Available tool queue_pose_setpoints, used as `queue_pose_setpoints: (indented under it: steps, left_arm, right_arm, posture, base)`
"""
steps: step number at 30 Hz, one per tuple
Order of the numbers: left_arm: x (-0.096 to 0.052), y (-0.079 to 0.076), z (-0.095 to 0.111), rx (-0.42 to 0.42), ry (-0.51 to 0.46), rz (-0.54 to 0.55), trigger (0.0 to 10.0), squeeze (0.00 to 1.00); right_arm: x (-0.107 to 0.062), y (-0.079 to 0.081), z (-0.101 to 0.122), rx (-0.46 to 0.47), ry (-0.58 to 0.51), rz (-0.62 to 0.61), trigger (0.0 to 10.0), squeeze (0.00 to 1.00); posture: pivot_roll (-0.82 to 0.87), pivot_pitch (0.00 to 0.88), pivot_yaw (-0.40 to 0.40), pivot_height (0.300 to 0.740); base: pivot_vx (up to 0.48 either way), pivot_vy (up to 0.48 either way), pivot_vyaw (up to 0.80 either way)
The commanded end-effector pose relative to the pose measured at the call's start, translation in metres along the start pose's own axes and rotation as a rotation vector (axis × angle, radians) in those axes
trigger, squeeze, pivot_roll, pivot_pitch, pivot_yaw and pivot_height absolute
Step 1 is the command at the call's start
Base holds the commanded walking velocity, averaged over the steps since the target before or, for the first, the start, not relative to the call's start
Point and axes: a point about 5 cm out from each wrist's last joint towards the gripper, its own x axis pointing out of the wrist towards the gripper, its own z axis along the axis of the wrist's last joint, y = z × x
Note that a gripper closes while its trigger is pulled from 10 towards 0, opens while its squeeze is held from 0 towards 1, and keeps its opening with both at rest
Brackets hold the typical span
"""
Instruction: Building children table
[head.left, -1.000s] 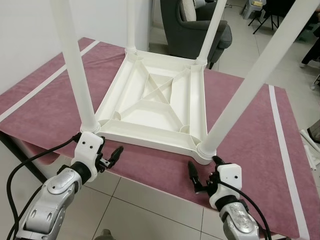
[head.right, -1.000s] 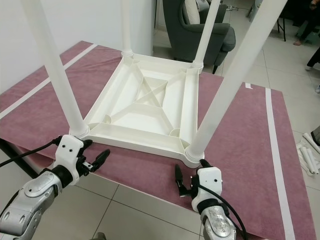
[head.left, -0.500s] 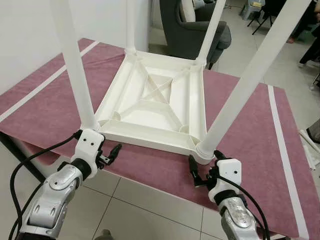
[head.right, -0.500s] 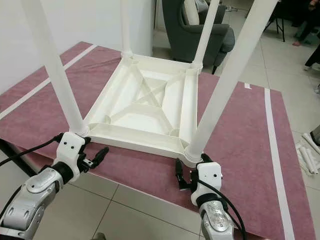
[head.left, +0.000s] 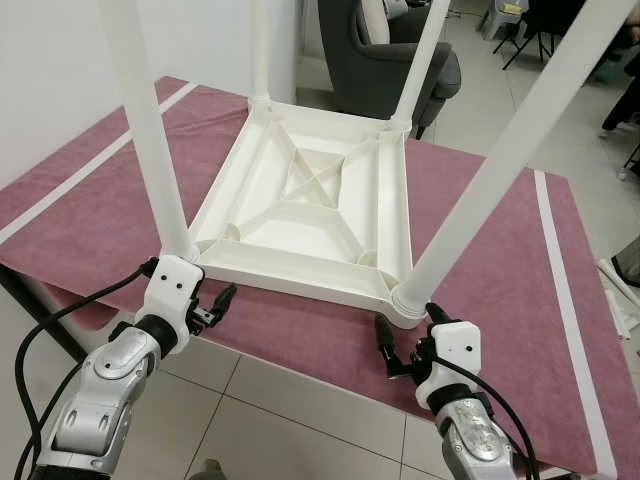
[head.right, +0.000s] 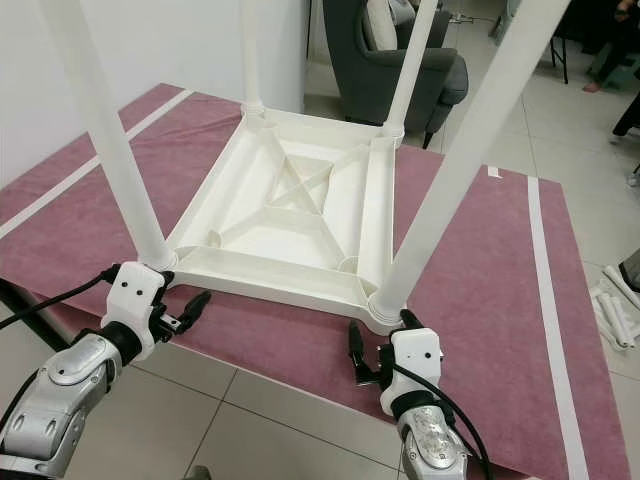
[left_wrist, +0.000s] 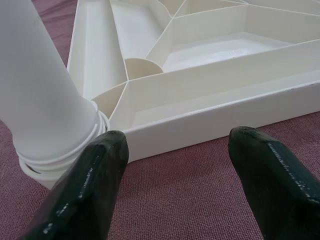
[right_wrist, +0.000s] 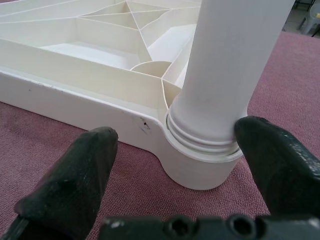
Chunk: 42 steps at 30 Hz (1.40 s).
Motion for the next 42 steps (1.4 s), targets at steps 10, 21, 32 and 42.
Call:
queue_pose_setpoints:
  steps: [10,21,32,42]
  left_arm:
    - [0.003,0.009,0.000,0.033,0.000,0.108,10.0,0.00]
    - [0.005,0.007,0.001,0.036,0.000,0.102,10.0,0.00]
    - [0.010,0.007,0.011,0.063,-0.042,0.095,10.0,0.00]
    - [0.004,0.033,0.024,0.077,-0.061,0.195,10.0,0.00]
  right_arm:
    - [0.002,0.004,-0.001,-0.006,0.002,0.019,10.0,0.00]
    - [0.002,0.004,-0.002,-0.007,0.003,0.016,10.0,0.00]
    - [0.002,-0.018,0.009,-0.044,-0.038,-0.156,10.0,0.00]
    - [0.005,-0.017,0.034,-0.069,-0.125,-0.122,10.0,0.00]
  posture:
    - [0.13,0.000,-0.025,0.740]
    - [0.13,0.000,-0.024,0.740]
    - [0.12,0.000,-0.020,0.740]
    - [0.11,0.000,-0.020,0.740]
  base:
    - [0.000,0.192,0.00]
    - [0.000,0.000,0.00]
    - [0.000,0.000,0.00]
    - [0.000,0.000,0.00]
